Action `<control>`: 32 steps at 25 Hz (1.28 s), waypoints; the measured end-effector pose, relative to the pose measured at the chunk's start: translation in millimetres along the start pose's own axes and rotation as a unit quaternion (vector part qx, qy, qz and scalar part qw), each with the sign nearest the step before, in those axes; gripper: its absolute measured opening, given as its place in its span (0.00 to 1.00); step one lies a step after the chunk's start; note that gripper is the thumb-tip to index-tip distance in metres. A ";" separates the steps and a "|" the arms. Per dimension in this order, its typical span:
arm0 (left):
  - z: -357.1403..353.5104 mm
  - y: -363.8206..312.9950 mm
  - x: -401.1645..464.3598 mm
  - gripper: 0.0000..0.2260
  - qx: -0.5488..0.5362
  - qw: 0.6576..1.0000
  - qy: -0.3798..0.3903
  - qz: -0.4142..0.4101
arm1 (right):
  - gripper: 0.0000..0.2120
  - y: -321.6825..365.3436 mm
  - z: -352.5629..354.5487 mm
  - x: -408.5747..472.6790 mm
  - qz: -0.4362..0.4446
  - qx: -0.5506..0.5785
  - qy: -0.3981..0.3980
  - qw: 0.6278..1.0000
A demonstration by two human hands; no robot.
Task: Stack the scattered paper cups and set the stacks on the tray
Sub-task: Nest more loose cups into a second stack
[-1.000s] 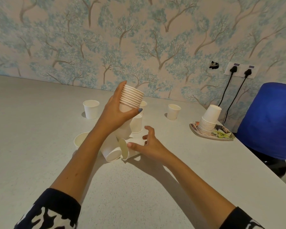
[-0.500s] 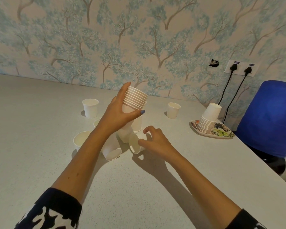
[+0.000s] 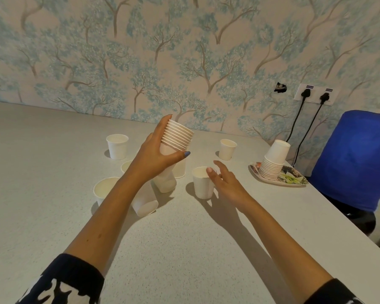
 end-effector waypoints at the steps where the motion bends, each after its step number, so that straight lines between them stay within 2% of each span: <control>1: -0.8 -0.3 -0.2 0.41 -0.002 1.000 0.002 0.000 | 0.35 1.7 -1.8 -0.3 0.020 -0.001 0.003 1.000; 2: -1.5 -0.4 -0.3 0.41 -0.003 1.000 0.003 -0.001 | 0.34 1.8 -4.3 -0.5 0.035 -0.006 0.008 0.999; 4: -3.6 -0.6 -0.8 0.41 -0.003 1.000 0.009 -0.002 | 0.23 -2.8 -5.4 1.2 0.046 -0.009 -0.004 0.999; 6: -6.3 -0.4 -1.8 0.41 -0.006 1.000 0.017 -0.004 | 0.15 -3.7 4.4 1.4 0.052 0.009 -0.058 0.997; 9: -12.7 -0.7 -3.2 0.41 -0.010 0.999 0.035 -0.007 | 0.14 9.9 35.2 -7.0 0.082 0.107 -0.162 0.978; 11: -18.8 0.2 -4.5 0.41 -0.008 0.998 0.059 -0.003 | 0.12 25.7 56.1 -14.9 0.114 0.210 -0.196 0.951; 13: -25.4 0.6 -6.5 0.41 -0.004 0.996 0.087 -0.004 | 0.10 44.5 71.9 -22.3 0.149 0.257 -0.209 0.932; 16: -32.2 -2.3 -8.5 0.42 -0.006 0.994 0.107 -0.010 | 0.09 70.2 74.4 -25.7 0.176 0.237 -0.171 0.940; 21: -47.0 -5.4 -10.3 0.44 -0.009 0.990 0.142 -0.013 | 0.13 82.3 47.6 -21.9 0.177 0.148 -0.051 0.972; 26: -50.4 -5.1 -10.0 0.43 0.006 0.994 0.105 -0.013 | 0.23 83.5 12.0 -27.5 0.154 0.088 0.053 0.983; 29: -49.2 -4.9 -10.4 0.40 -0.012 0.996 0.085 -0.008 | 0.27 84.5 -2.5 -33.5 0.161 0.077 0.087 0.980; 32: -56.4 -10.8 -10.3 0.37 -0.035 0.996 0.077 -0.003 | 0.34 85.4 -6.7 -37.0 0.172 0.126 0.085 0.973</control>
Point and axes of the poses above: each hand's wrist, its own x-axis towards the middle knuckle, its own z-axis out of the back of the hand, y = z × x, the point moved 9 cm from there along x, towards the middle knuckle, and after that the axes turned 9 degrees about -z, right-handed, at the moved point
